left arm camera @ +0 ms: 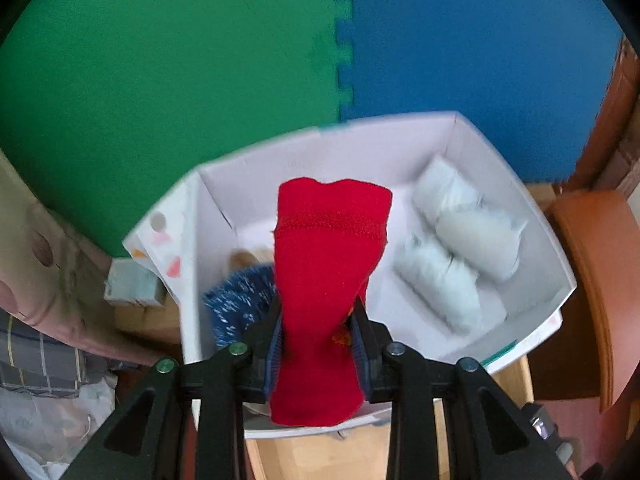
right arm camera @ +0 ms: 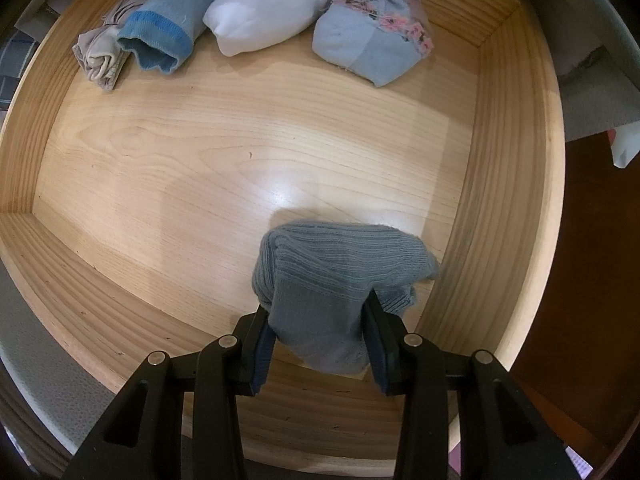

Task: Take underwear out of drawer
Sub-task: 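Carry the red underwear into the white box and open the left gripper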

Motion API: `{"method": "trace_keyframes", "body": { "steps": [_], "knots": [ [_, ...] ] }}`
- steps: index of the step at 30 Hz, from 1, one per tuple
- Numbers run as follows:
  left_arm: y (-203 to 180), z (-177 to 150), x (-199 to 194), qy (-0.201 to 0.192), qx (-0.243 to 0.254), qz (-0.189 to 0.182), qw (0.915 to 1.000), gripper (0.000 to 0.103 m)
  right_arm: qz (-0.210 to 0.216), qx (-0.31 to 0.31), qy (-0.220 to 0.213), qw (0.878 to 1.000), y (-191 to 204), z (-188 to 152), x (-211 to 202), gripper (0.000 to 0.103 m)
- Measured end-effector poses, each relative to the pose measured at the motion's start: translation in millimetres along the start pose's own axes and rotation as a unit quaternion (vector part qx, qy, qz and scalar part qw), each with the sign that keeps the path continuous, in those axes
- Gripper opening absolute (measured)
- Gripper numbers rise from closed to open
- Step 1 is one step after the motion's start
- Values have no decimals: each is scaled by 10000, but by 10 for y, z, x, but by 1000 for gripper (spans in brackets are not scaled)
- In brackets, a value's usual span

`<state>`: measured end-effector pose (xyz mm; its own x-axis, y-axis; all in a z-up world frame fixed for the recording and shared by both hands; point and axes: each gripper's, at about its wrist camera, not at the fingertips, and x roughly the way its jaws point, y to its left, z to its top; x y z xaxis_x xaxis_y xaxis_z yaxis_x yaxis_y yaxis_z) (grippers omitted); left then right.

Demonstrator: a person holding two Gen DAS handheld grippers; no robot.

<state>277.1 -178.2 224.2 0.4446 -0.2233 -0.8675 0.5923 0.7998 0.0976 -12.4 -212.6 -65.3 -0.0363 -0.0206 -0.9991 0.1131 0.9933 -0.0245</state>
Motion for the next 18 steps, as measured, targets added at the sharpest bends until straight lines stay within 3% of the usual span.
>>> {"method": "trace_keyframes", "body": {
  "steps": [8, 15, 18],
  "knots": [
    [-50, -28, 134, 99, -58, -65, 9999, 39, -12, 8, 1, 10000, 36, -1, -13, 38],
    [-15, -81, 6, 38, -117, -153, 9998, 54, -38, -37, 13, 10000, 60, 6, -17, 38],
    [3, -122, -135, -93, -81, -151, 9998, 54, -48, -41, 21, 10000, 71, 13, -17, 38]
  ]
}}
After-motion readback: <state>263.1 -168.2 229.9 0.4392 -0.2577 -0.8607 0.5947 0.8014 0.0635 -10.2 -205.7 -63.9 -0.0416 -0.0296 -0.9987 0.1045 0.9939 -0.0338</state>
